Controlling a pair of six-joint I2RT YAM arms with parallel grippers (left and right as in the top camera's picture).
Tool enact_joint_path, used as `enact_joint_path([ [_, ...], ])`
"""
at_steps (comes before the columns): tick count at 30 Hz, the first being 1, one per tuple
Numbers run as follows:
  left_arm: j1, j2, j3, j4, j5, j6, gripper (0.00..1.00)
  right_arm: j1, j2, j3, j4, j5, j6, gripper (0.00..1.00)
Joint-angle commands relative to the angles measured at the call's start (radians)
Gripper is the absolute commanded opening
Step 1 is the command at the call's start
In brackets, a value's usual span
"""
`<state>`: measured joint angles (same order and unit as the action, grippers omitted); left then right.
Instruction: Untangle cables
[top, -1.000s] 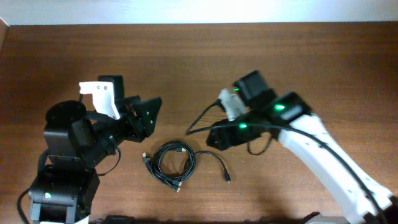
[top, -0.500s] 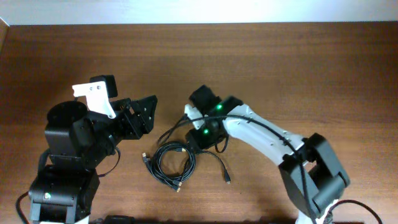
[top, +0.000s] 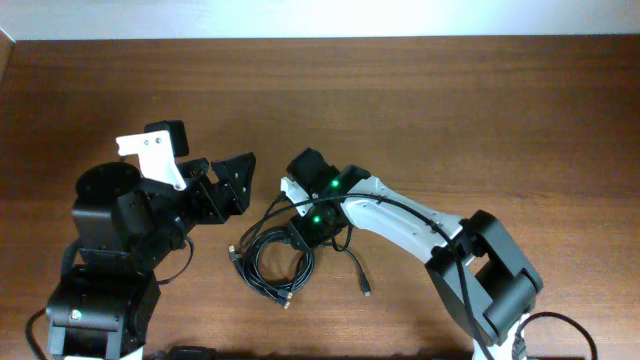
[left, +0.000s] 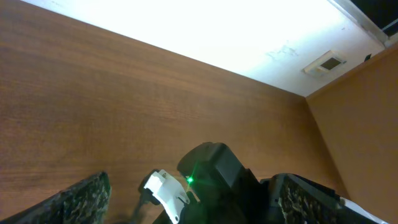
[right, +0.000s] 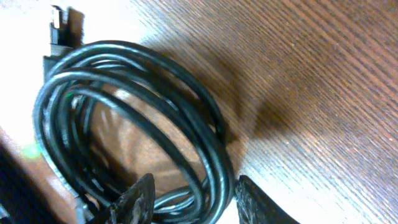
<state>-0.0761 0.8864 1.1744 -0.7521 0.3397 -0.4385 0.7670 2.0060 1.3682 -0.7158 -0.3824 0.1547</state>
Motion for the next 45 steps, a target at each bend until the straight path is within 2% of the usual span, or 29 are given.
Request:
enact_joint_path([
  [1,0.003,-0.006,0.005,0.001,-0.003,-0.003,0.89,0.006,0.064,0.005,0.002,0.021,0.011,0.27],
  [3,0.003,-0.006,0.005,0.002,-0.004,-0.003,0.91,0.006,0.08,0.005,0.002,0.021,0.018,0.04],
  [8,0.003,-0.006,0.005,-0.002,-0.004,-0.003,0.94,-0.046,0.065,0.096,-0.062,-0.01,0.018,0.04],
  [12,0.003,-0.006,0.005,-0.026,-0.005,-0.002,0.97,-0.137,0.057,0.419,-0.314,-0.01,0.018,0.04],
  [16,0.003,-0.005,0.005,-0.071,-0.046,0.0,0.99,-0.142,0.057,0.65,-0.452,-0.029,0.018,0.04],
  [22,0.002,-0.002,0.005,-0.102,-0.047,0.062,0.99,-0.14,0.054,0.979,-0.615,-0.063,0.019,0.04],
  [26,0.002,0.021,0.005,-0.126,0.024,0.175,0.99,-0.14,0.053,1.136,-0.634,-0.079,0.064,0.04],
  [29,0.002,0.063,0.005,-0.145,0.036,0.177,0.99,-0.14,0.053,1.191,-0.636,-0.154,0.076,0.04],
  [32,0.002,0.119,0.005,-0.145,0.155,0.262,0.99,-0.14,0.053,1.223,-0.631,-0.164,0.126,0.04],
  [34,0.001,0.136,0.005,-0.132,0.171,0.286,0.99,-0.14,0.053,1.238,-0.626,-0.192,0.198,0.04],
  [36,-0.002,0.135,0.005,-0.116,0.24,0.375,1.0,-0.14,0.053,1.254,-0.576,-0.274,0.262,0.04],
  [37,-0.002,0.135,0.005,-0.116,0.246,0.387,0.97,-0.14,0.053,1.254,-0.556,-0.278,0.288,0.04],
  [38,-0.002,0.135,0.005,-0.116,0.241,0.388,0.9,-0.14,0.053,1.254,-0.531,-0.291,0.315,0.04],
  [39,-0.002,0.135,0.005,-0.116,0.241,0.388,0.6,-0.14,0.053,1.254,-0.487,-0.351,0.35,0.04],
  [40,-0.002,0.135,0.005,-0.116,0.241,0.388,0.54,-0.14,0.053,1.254,-0.449,-0.403,0.36,0.04],
  [41,-0.002,0.135,0.005,-0.116,0.241,0.388,0.59,-0.14,0.053,1.254,-0.42,-0.441,0.368,0.04],
  [44,-0.002,0.135,0.005,-0.116,0.235,0.387,0.04,-0.14,0.053,1.254,-0.412,-0.513,0.412,0.04],
  [45,-0.002,0.135,0.005,-0.117,0.209,0.387,0.0,-0.14,0.053,1.254,-0.409,-0.536,0.412,0.04],
])
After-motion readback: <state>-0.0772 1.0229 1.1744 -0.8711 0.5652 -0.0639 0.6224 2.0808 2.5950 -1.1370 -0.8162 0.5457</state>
